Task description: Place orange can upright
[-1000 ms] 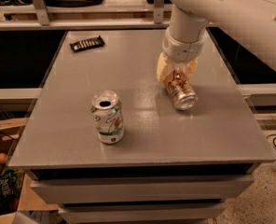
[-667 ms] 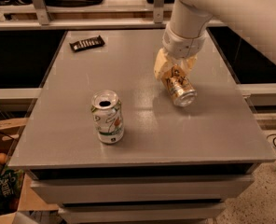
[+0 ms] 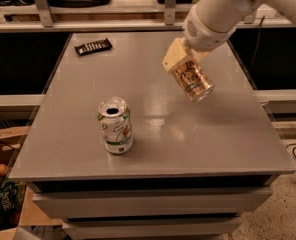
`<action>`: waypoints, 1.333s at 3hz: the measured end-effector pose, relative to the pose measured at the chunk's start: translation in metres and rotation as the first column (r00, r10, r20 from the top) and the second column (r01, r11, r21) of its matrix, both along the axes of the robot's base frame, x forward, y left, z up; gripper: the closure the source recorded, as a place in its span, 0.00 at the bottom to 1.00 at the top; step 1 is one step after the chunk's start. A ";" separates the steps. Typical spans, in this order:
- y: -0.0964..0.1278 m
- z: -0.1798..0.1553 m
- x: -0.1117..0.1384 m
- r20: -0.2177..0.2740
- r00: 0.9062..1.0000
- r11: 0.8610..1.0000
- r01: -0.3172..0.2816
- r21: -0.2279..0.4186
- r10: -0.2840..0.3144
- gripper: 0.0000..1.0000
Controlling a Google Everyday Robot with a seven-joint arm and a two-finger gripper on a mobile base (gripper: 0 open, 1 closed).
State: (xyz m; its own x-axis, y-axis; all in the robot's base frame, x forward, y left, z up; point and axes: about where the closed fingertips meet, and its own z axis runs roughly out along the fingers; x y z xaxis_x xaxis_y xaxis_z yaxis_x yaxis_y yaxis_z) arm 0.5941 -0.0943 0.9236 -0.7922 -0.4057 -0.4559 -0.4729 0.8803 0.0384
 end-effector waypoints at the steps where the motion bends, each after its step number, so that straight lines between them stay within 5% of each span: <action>1: 0.010 0.024 0.001 0.138 0.985 0.984 -0.123 0.130 0.105 1.00; 2: 0.018 0.041 -0.001 0.241 0.954 0.937 -0.241 0.252 0.180 1.00; 3: 0.026 0.051 -0.009 0.335 0.904 0.857 -0.380 0.348 0.265 1.00; 4: 0.034 0.053 -0.022 0.424 0.832 0.770 -0.520 0.369 0.359 1.00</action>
Offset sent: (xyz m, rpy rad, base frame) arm -0.0183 0.0234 0.0618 0.3270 -0.4590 0.6483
